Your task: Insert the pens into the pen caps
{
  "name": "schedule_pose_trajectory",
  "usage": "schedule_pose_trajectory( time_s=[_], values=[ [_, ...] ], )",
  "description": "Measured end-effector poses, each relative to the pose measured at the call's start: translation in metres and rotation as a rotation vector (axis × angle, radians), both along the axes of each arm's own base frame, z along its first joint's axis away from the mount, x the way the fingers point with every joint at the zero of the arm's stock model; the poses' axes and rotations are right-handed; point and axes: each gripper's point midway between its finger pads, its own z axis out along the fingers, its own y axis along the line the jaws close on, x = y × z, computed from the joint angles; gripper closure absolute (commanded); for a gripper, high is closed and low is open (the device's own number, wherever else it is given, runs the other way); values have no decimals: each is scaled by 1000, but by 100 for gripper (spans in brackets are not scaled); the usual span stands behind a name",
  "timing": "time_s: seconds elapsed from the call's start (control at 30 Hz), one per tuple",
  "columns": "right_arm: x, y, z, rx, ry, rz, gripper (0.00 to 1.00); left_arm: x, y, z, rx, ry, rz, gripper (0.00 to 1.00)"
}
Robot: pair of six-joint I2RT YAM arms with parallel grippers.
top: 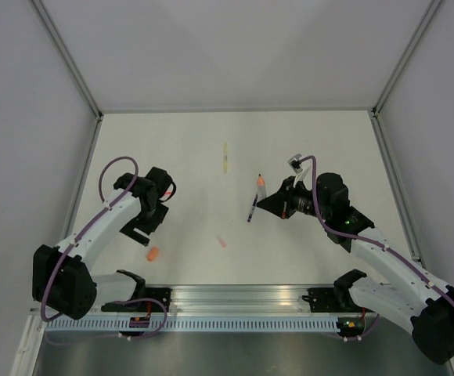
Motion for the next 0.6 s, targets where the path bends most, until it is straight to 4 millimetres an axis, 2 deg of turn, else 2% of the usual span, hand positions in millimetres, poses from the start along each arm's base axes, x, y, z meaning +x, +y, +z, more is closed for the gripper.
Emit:
schedule_pose_trajectory(
  time_s=[0.13,0.3,0.6],
  values=[
    [0,0,0,1,-1,0,100,-10,5,-8,1,-6,108,15],
    [0,0,0,1,-2,0,100,-22,11,-29,18,22,160,15],
    [0,0,0,1,-1,0,100,-23,23,-59,20,27,230,15]
  ],
)
